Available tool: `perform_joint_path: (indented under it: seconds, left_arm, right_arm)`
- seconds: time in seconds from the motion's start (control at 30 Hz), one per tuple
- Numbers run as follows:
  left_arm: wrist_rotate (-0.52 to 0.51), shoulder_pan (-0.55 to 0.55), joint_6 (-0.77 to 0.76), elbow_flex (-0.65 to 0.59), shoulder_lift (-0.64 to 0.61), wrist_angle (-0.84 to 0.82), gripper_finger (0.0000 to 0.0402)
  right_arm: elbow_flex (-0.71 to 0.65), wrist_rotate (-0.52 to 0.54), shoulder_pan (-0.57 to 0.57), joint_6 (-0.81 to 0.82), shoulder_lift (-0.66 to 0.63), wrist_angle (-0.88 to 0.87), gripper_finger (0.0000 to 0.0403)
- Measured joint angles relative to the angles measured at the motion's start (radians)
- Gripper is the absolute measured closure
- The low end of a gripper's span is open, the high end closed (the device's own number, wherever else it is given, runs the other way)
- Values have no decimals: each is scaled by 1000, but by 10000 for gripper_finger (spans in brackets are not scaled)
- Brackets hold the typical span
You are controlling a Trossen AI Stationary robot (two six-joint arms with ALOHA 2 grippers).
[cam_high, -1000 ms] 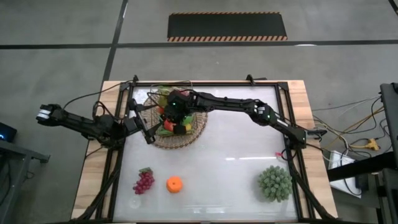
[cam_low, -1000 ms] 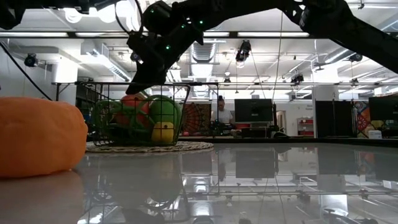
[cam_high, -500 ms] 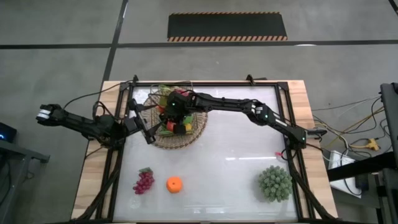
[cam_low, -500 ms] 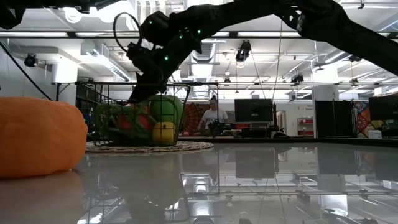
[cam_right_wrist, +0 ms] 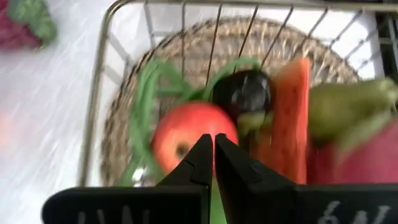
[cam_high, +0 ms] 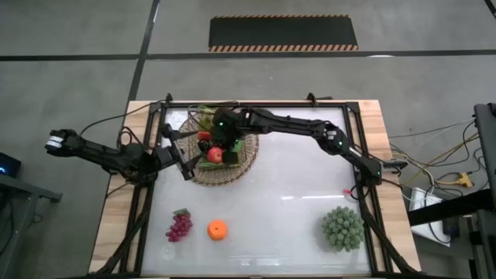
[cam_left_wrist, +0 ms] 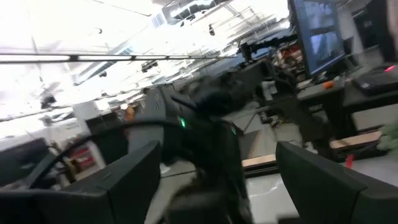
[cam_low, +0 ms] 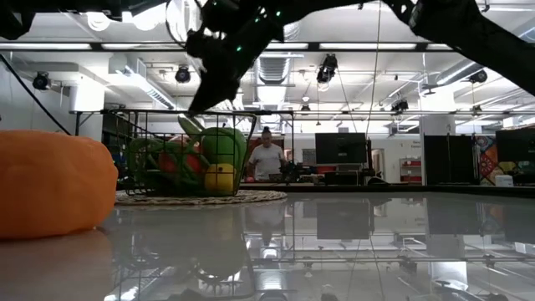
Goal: Build produce basket
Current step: Put the orange into the wire basket
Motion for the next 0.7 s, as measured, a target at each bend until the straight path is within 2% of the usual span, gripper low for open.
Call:
perform_joint_path:
  seconds: [0.33,0.53,0.7]
  left_arm:
    - [293,0,-126,14,89,11,102]
    - [312,-1,-275,18,204,128,102]
    - [314,-1,-407,30,299,201,102]
  right_arm:
    - [-1,-3,5,-5,-164,-427,394]
    - [-54,-51,27,18,-250,-601,394]
    - [-282,-111,75,18,-380,-518,394]
